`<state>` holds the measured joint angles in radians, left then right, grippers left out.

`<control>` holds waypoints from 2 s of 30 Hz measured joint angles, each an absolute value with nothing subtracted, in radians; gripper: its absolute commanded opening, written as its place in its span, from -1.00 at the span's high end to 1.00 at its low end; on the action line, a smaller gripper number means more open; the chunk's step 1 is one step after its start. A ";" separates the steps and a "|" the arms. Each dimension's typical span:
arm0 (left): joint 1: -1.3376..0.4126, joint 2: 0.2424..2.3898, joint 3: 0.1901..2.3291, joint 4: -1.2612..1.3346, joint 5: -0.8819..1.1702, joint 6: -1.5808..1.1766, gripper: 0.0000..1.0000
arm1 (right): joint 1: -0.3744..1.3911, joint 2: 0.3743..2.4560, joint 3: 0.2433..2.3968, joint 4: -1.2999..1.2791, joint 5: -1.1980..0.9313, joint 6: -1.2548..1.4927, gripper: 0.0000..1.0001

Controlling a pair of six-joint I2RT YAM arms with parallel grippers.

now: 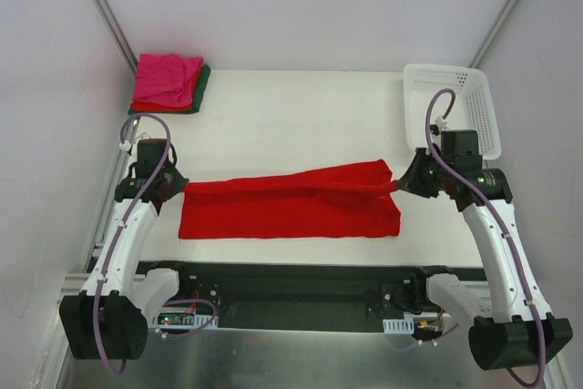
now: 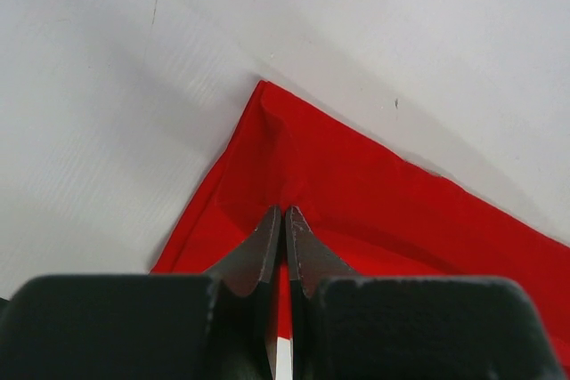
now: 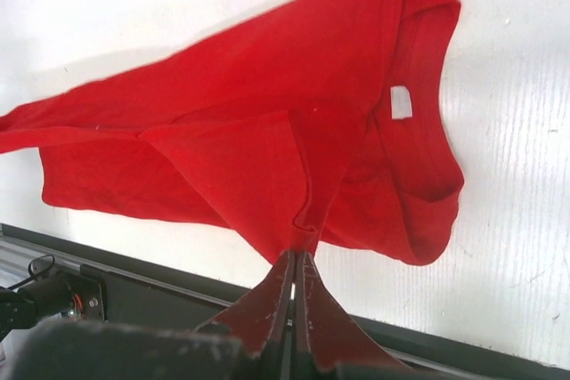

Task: Fold and stack the t-shirts
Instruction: Fold the other side of the tshirt into a rectangle

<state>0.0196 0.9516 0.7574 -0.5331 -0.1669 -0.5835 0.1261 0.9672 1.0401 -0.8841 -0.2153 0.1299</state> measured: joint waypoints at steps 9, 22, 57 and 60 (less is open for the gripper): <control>0.020 0.946 0.762 -0.538 -0.167 -0.580 1.00 | 0.126 0.921 1.122 -0.899 -0.178 0.130 0.98; 0.020 0.895 0.762 -0.582 -0.167 -0.561 1.00 | 0.126 0.919 1.127 -0.949 -0.183 0.130 0.98; 0.020 1.146 0.700 -0.580 -0.219 -0.589 1.00 | 0.149 0.949 0.911 -0.962 -0.274 0.115 0.97; 0.020 1.146 0.687 -0.581 -0.218 -0.589 0.68 | 0.154 0.957 0.905 -0.961 -0.275 0.114 0.98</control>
